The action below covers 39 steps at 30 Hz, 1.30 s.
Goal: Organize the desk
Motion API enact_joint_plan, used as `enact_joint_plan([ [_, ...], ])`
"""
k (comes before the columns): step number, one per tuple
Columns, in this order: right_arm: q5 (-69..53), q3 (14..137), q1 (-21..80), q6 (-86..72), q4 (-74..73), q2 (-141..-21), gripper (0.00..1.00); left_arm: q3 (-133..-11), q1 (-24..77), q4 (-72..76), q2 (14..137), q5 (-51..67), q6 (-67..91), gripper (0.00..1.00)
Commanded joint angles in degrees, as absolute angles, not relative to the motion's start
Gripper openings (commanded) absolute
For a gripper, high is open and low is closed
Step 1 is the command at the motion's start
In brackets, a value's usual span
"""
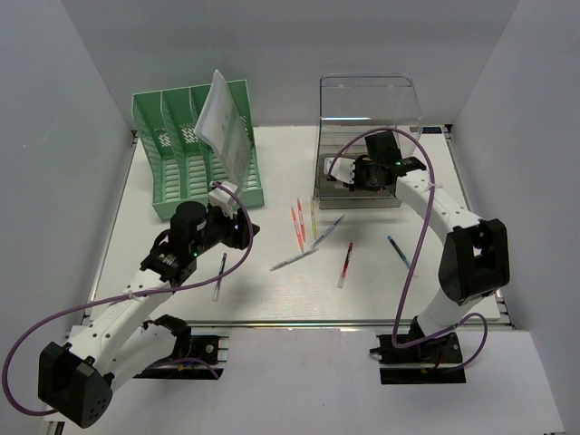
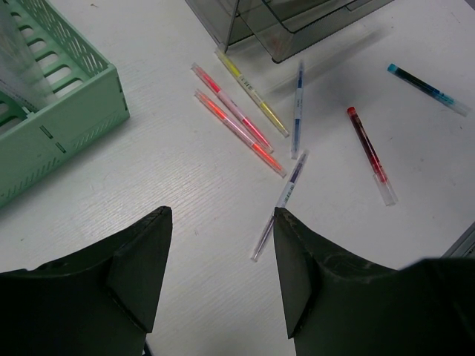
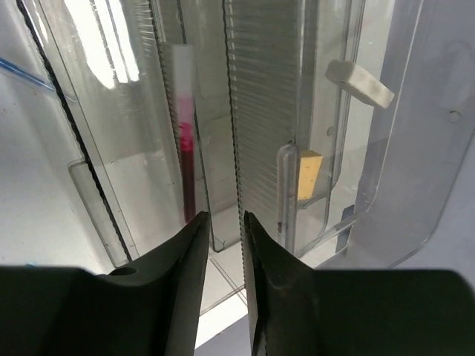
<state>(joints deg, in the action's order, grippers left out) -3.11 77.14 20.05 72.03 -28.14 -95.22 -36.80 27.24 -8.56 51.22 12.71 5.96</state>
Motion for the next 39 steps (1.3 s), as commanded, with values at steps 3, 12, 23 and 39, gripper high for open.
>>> enact_joint_plan([
  [3, -3.4, 79.8, 20.3, 72.7, -28.6, -93.9, 0.33, -36.9, 27.5, -7.5, 50.6, 13.4, 5.5, 0.67],
  [12, -13.5, 74.0, 19.2, 37.2, -26.3, -77.7, 0.0, -37.0, 27.5, -6.7, 51.2, 16.2, 6.5, 0.22],
  [23, -29.4, 64.4, 14.6, 27.0, -45.0, -70.6, 0.33, -37.0, 27.5, -6.3, 49.0, 17.1, 7.4, 0.58],
  [39, -30.4, 59.2, 24.3, 71.9, -47.4, -76.6, 0.63, -37.4, 27.5, -6.6, 47.2, 17.3, 7.6, 0.63],
])
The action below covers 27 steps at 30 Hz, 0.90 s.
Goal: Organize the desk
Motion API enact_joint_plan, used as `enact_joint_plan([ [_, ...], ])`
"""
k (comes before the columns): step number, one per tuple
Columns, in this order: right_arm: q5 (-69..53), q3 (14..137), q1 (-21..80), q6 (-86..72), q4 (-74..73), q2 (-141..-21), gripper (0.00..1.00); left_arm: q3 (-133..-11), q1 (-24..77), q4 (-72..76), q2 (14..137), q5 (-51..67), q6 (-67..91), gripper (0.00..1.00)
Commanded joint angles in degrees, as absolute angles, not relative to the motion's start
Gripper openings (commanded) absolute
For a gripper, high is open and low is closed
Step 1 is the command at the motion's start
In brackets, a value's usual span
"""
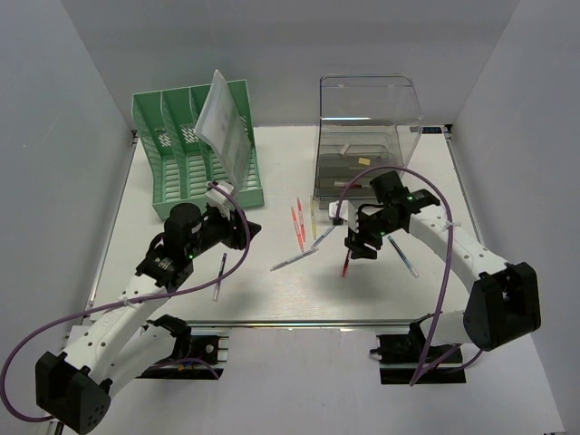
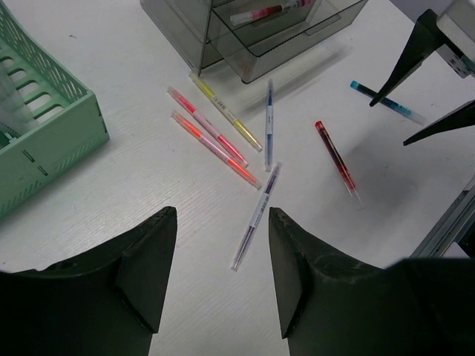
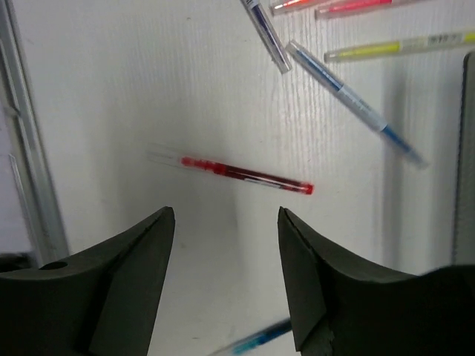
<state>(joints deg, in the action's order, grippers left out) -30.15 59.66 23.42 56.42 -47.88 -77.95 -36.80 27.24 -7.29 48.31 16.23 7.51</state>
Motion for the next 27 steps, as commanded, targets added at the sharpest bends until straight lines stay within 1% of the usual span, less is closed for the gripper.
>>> enact_joint_plan([
  [1, -29.6, 59.1, 24.6, 76.3, -47.0, -77.4, 0.63, -37.4, 27.5, -6.7, 47.1, 17.4, 7.5, 0.63],
  [3, -26.7, 58.1, 25.0, 80.4, -46.1, -78.0, 0.61, -37.4, 27.5, -6.6, 47.3, 17.6, 7.5, 0.63],
  [4, -26.0, 57.6, 25.4, 85.0, -44.9, -78.2, 0.6, -37.4, 27.5, -6.6, 47.2, 17.7, 7.4, 0.63],
  [8, -23.4, 54.8, 26.1, 95.1, -40.5, -79.4, 0.6, -37.4, 27.5, -6.6, 47.5, 17.8, 7.3, 0.63],
  [11, -23.4, 57.8, 27.3, 99.4, -43.6, -83.9, 0.52, -37.4, 27.5, -6.6, 47.7, 17.8, 7.2, 0.63],
  [12, -23.0, 58.2, 27.9, 100.3, -43.9, -84.8, 0.49, -37.4, 27.5, -6.7, 47.9, 17.7, 7.1, 0.63],
  [14, -22.4, 58.1, 28.7, 101.1, -43.7, -86.5, 0.48, -37.4, 27.5, -6.7, 47.8, 17.5, 7.0, 0.63],
  [27, -17.6, 54.8, 33.3, 103.9, -43.6, -90.7, 0.46, -37.3, 27.5, -6.8, 48.7, 17.3, 6.8, 0.63],
])
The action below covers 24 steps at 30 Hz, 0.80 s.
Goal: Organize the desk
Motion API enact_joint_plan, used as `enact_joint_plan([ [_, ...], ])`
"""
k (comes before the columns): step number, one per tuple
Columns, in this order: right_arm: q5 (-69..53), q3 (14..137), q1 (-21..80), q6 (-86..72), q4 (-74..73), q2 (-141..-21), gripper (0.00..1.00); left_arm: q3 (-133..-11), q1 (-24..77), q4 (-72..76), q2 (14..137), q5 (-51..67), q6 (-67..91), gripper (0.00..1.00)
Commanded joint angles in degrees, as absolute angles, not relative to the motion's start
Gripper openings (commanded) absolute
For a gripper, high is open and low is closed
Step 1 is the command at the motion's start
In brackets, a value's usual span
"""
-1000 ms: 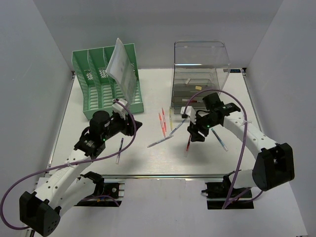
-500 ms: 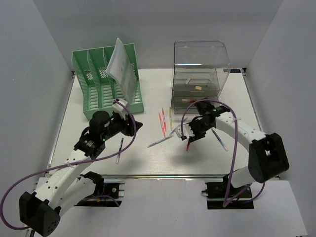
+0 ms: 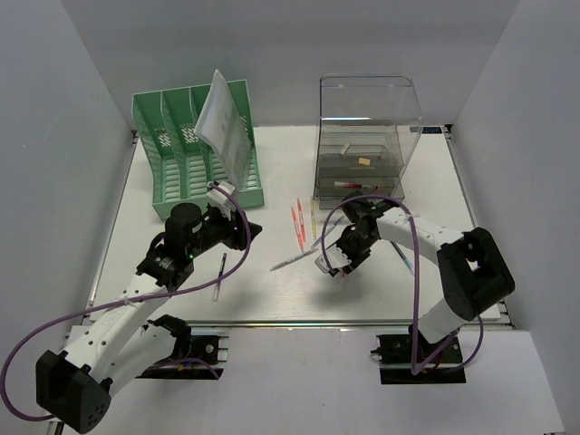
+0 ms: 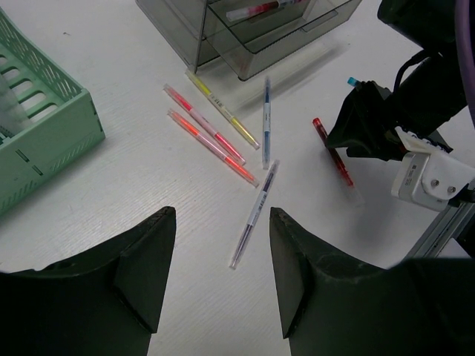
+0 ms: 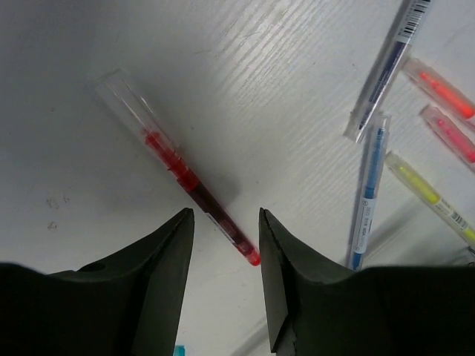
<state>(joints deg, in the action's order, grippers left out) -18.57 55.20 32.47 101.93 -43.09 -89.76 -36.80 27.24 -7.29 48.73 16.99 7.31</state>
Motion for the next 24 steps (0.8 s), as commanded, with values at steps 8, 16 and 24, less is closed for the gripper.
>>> enact_joint_plan([
  [8, -15.7, 51.7, 34.6, 104.6, -42.2, -91.2, 0.45, -37.2, 27.5, -6.8, 48.8, 17.0, 6.7, 0.63],
  [16, -16.1, 51.5, 35.2, 104.1, -42.2, -93.6, 0.37, -37.1, 27.5, -6.9, 49.0, 16.1, 6.4, 0.63],
  [24, -17.4, 50.2, 35.2, 99.2, -43.9, -95.2, 0.13, -36.9, 27.5, -6.9, 49.3, 15.0, 6.2, 0.63],
])
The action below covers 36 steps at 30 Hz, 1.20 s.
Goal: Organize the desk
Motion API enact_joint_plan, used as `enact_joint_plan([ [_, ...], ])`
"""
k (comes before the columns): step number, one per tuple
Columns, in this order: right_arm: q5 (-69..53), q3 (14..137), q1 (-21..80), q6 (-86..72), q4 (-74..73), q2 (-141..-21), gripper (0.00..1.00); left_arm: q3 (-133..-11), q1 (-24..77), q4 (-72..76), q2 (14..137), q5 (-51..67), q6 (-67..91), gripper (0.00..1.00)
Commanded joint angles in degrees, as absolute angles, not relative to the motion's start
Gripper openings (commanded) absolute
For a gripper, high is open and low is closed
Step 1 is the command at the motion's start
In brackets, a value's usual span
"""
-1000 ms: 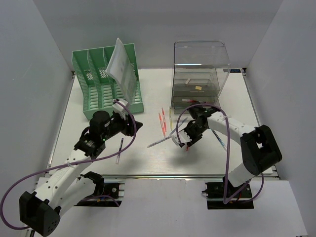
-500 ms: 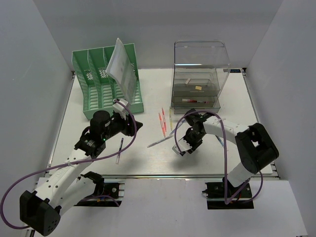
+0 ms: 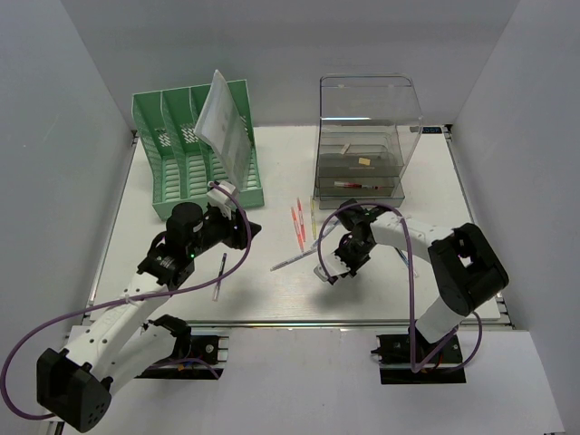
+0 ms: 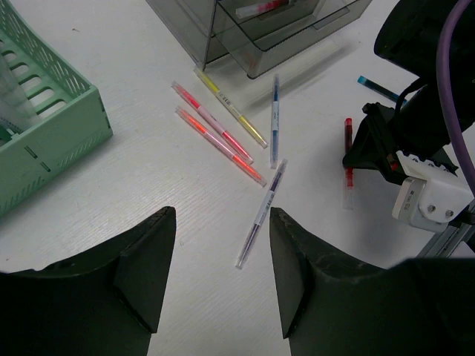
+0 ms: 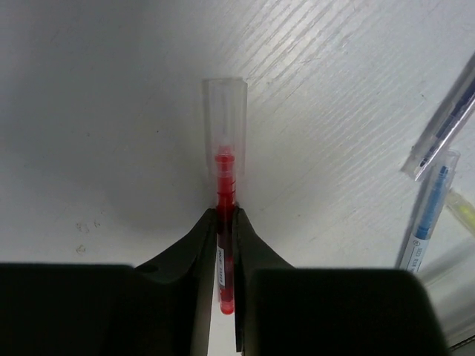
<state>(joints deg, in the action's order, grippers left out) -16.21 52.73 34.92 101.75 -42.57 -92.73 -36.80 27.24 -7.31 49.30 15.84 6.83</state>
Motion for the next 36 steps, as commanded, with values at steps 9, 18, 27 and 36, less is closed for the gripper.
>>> enact_joint_plan([
  [9, -26.2, 53.0, 34.8, 75.7, -41.8, -85.0, 0.04, -36.5, 27.5, -6.6, 49.5, 14.6, 5.9, 0.63],
  [18, -16.2, 67.9, 33.5, 52.7, -40.8, -74.5, 0.0, -35.9, 27.5, -6.2, 50.3, 14.4, 5.4, 0.63],
  [27, -0.4, 69.5, 29.6, 59.7, -30.0, -76.3, 0.0, -35.7, 27.5, -6.2, 51.1, 14.3, 5.0, 0.63],
  [36, 2.0, 71.0, 26.1, 71.4, -24.2, -85.5, 0.09, -35.7, 27.5, -6.1, 51.2, 14.3, 4.8, 0.63],
])
